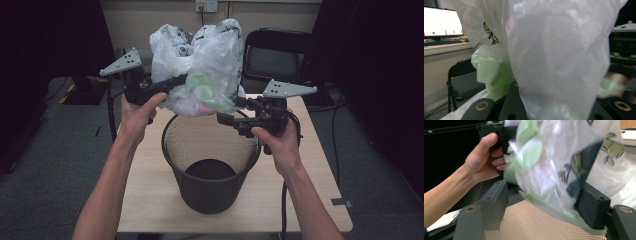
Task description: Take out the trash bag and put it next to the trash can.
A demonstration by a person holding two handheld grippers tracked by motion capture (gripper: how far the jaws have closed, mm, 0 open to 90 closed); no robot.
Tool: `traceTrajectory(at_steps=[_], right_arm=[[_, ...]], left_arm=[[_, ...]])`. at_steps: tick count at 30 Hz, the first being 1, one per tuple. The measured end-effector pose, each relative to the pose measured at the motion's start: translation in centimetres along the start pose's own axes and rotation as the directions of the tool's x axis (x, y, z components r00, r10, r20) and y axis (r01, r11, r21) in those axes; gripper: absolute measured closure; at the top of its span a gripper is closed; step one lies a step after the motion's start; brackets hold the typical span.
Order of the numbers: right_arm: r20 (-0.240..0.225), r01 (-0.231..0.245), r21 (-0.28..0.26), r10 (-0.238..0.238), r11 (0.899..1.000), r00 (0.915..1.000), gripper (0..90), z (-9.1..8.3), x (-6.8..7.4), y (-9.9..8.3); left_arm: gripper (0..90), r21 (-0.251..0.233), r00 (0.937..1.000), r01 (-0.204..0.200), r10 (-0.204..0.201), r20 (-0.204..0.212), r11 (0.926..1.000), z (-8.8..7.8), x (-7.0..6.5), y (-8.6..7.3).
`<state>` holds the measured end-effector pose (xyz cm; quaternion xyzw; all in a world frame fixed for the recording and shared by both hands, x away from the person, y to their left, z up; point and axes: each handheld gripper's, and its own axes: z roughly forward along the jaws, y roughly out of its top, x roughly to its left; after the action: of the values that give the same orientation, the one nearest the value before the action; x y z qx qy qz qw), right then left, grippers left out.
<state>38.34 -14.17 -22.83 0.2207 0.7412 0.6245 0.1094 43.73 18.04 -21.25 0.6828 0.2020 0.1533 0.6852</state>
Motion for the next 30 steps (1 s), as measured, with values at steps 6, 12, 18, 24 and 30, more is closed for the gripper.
traceTrajectory(at_steps=[6,12,18,24,30], right_arm=[[0.003,-0.004,-0.019,0.004,1.0,1.0,23.0,-1.3,-0.1,-0.6],[0.022,-0.009,-0.034,0.009,0.999,0.9997,24.8,-3.0,-0.5,-1.0],[0.032,-0.011,-0.019,0.012,1.0,0.9994,33.2,-3.9,-1.1,-2.3],[0.06,-0.028,-0.014,0.028,1.0,0.9978,36.7,-4.9,-2.0,-3.4],[0.082,-0.036,-0.005,0.037,0.999,0.9959,38.2,-5.8,-2.5,-4.6]], left_arm=[[80.3,0.009,0.9994,0.003,-0.003,-0.035,1.0,0.3,1.1,0.0],[80.3,0.026,0.9967,0.012,-0.01,-0.081,0.9996,0.6,2.4,-0.5],[79.9,0.029,0.9937,-0.004,0.007,-0.111,0.9996,0.5,3.8,-1.2],[79.9,0.037,0.9841,0.043,-0.035,-0.174,0.9984,-0.4,5.9,-2.1],[79.4,0.09,0.9819,0.036,-0.018,-0.189,0.9953,-0.5,6.4,-4.5]])
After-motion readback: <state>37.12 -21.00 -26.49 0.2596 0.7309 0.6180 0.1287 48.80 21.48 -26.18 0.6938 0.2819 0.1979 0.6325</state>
